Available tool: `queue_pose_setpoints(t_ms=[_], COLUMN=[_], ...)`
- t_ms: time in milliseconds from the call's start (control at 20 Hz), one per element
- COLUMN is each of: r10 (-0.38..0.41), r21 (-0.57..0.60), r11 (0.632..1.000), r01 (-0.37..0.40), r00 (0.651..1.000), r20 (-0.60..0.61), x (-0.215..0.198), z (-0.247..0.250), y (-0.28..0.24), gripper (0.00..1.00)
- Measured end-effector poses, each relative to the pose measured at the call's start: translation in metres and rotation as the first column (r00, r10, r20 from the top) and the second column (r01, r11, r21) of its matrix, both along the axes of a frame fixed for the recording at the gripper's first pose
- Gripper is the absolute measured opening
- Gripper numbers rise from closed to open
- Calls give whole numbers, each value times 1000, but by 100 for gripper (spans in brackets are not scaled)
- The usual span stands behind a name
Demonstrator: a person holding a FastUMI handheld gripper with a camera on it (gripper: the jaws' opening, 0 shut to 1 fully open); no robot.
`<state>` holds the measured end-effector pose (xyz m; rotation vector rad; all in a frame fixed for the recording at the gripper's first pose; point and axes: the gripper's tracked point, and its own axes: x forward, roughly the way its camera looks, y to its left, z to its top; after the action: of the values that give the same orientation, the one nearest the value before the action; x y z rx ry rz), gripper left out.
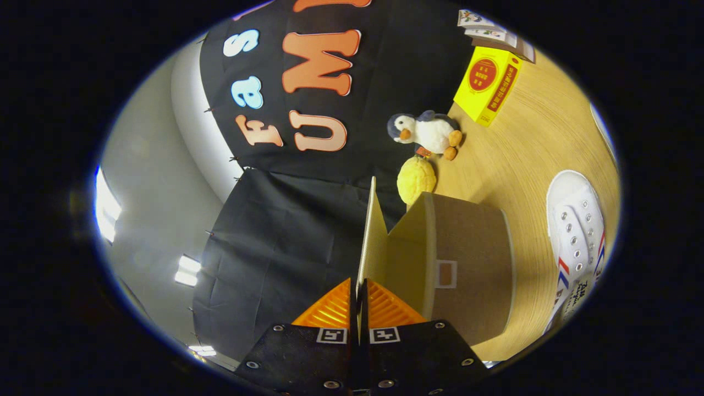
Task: Open the storage box then place both shoes into the box .Put the left shoe in first, then the right shoe, with the right side of both shoes facing outward in a uniform manner.
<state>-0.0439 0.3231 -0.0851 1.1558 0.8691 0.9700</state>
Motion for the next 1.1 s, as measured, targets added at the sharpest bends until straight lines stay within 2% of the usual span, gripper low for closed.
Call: queue_pose_setpoints(t_ms=[300, 650, 900, 1000, 1050, 1100], r10=[32, 105, 196, 212, 210, 202], r21=[-54, -159, -219, -249, -266, -289], r11=[998, 984, 965, 957, 954, 949], r01=[-26, -74, -145, -152, -142, -124], r00=[994, 976, 953, 948, 946, 944], r20=[103, 192, 231, 237, 248, 259], x=[-10, -25, -56, -62, -65, -63], z=[55, 90, 99, 93, 93, 89], y=[49, 126, 175, 184, 185, 184], gripper=[2, 3, 9, 23, 41, 48])
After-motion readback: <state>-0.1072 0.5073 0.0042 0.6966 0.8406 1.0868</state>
